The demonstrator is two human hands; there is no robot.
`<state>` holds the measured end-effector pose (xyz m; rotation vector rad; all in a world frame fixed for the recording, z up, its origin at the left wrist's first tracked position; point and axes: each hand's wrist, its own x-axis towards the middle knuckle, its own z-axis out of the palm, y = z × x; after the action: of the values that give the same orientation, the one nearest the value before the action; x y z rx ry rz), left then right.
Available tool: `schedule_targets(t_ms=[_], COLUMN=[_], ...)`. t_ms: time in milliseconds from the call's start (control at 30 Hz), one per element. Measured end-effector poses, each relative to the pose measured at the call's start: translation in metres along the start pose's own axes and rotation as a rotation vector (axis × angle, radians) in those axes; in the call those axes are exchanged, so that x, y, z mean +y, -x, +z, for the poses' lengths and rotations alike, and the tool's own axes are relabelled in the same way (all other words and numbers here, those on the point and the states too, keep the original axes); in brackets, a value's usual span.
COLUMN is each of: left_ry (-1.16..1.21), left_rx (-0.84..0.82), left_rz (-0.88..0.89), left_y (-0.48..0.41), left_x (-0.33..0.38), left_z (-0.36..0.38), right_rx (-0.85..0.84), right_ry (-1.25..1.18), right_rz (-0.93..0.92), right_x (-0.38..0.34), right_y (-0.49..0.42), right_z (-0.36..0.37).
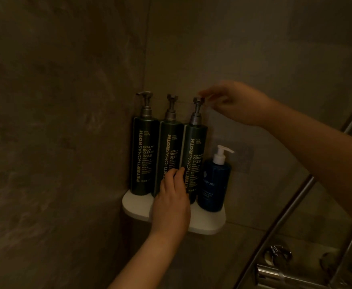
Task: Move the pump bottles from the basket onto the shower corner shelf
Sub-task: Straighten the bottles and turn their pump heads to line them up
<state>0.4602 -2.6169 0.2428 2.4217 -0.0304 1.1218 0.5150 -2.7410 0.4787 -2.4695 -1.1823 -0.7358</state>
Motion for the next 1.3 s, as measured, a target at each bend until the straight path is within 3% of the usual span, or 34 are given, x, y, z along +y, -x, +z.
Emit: schedule_targets(t_ms=[133,200,367,467,900,1300], left_ry=[0.002,0.009,0.055,0.082,0.160,0.268], left_rx=[0.014,0.027,0.021,-0.006,-0.063,-0.066], left_rz=[0.030,0.057,0.093,0.148,0.104,0.048], left_y=[0.005,0.010,0.018,0.022,0.026,0.032], left_x=[-0.004,-0.004,-0.001,0.004,0.006,0.012], left_z=[-0.002,-0.002,0.001,0.002,0.001,-0.001], right_rx=[0.201,0.157,-0.145,-0.221,-0.194,-0.171], right_ry=[-0.069,0.008,0.103,0.091,0.056,0.027], right_rz=[0.065,0.101,0.215,0.223,0.209,0.078], right_x=[0.006,0.011,0.017,0.020,0.019,0.003], right_y=[0.013,0.020,0.037,0.043,0.051,0.071], right_z=[0.009,0.009,0.016,0.022,0.030,0.024])
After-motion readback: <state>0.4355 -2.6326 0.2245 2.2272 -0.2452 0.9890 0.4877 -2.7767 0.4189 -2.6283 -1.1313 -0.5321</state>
